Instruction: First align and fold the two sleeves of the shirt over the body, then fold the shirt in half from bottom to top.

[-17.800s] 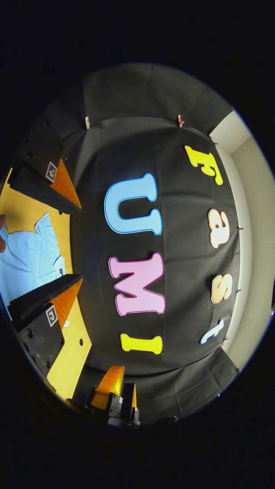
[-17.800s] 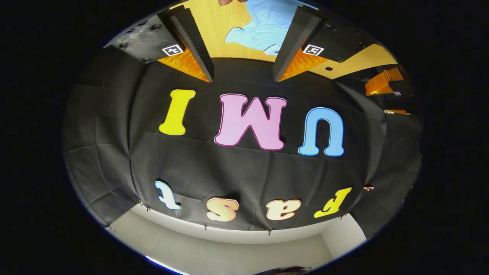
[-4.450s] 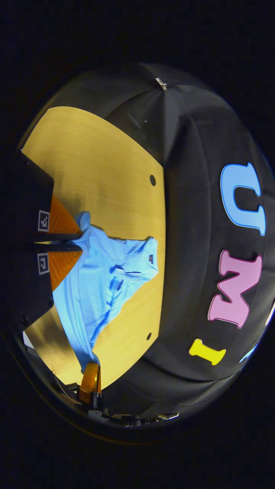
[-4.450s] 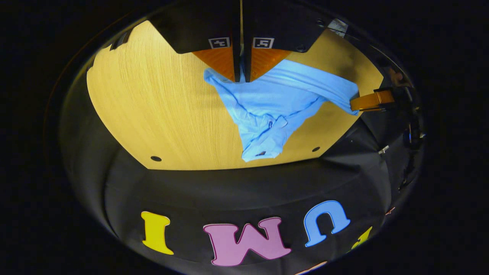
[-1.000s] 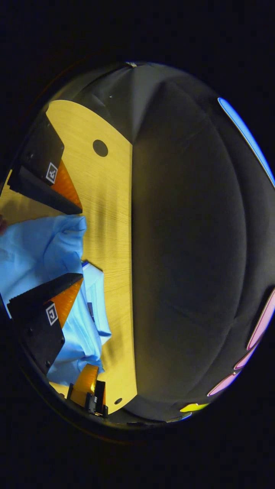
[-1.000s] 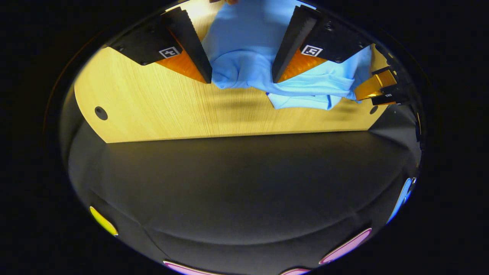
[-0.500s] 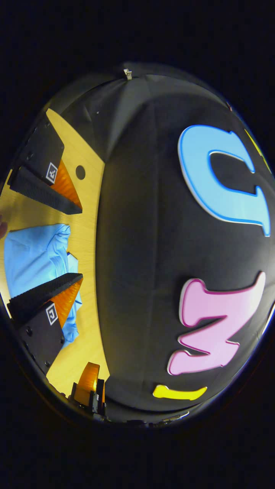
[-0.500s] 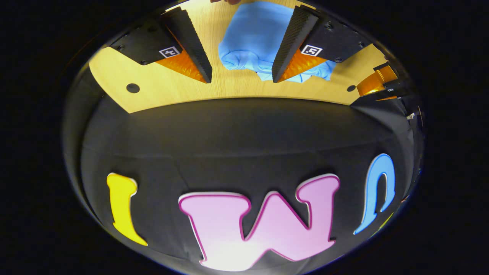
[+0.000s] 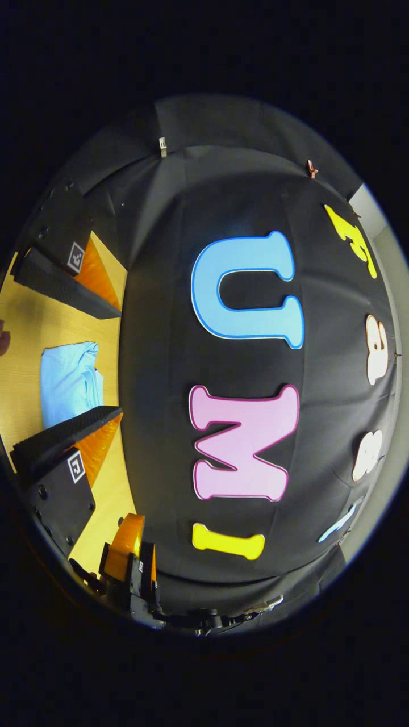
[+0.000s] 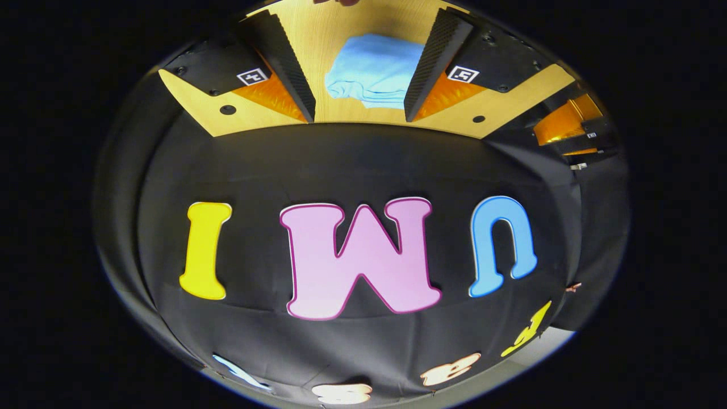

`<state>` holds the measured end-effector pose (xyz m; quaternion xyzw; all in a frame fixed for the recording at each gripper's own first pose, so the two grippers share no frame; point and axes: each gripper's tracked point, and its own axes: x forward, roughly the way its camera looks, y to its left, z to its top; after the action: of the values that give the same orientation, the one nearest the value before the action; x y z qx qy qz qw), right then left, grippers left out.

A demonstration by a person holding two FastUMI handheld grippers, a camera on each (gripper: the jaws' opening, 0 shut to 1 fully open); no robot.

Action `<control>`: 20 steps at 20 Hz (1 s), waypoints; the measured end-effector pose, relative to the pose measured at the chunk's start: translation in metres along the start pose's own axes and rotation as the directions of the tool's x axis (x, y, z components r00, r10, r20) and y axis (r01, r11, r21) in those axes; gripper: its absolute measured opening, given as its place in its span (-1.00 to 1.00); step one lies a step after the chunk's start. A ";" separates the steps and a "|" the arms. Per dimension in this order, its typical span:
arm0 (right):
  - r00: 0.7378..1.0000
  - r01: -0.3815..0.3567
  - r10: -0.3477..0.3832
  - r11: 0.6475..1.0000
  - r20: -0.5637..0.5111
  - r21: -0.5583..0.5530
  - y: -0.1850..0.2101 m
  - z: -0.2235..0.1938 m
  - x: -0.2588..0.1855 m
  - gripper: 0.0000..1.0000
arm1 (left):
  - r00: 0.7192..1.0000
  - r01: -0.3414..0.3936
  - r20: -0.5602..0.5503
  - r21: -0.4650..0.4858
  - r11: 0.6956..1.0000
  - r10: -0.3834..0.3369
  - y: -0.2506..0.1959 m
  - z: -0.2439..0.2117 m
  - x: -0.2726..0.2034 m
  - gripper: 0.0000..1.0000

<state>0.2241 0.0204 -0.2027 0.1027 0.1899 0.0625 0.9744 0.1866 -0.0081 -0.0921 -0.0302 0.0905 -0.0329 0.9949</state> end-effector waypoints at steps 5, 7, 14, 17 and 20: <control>0.999 -0.037 0.037 0.999 0.017 -0.018 0.019 0.010 -0.088 0.95 | 0.999 0.042 0.000 0.037 0.998 -0.042 -0.017 0.007 -0.077 0.94; 0.999 -0.049 0.049 0.999 0.015 0.007 0.023 0.011 -0.116 0.95 | 0.998 0.069 -0.014 0.032 0.997 -0.068 -0.025 0.005 -0.100 0.94; 0.999 -0.042 0.042 0.999 0.026 -0.016 0.015 0.013 -0.176 0.95 | 0.994 0.099 -0.040 0.051 0.994 -0.097 -0.038 0.002 -0.149 0.94; 0.999 -0.017 0.018 1.000 0.033 -0.026 0.006 0.016 -0.181 0.96 | 0.993 0.120 -0.026 0.060 0.991 -0.118 -0.045 0.005 -0.158 0.94; 0.999 -0.002 0.003 1.000 0.039 -0.021 0.002 0.017 -0.183 0.96 | 0.991 0.131 -0.033 0.073 0.989 -0.129 -0.050 0.003 -0.162 0.94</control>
<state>0.0618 -0.0103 -0.1211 0.0940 0.1702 0.0638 0.9788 0.0251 -0.0463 -0.0571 0.0019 0.1008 -0.1014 0.9897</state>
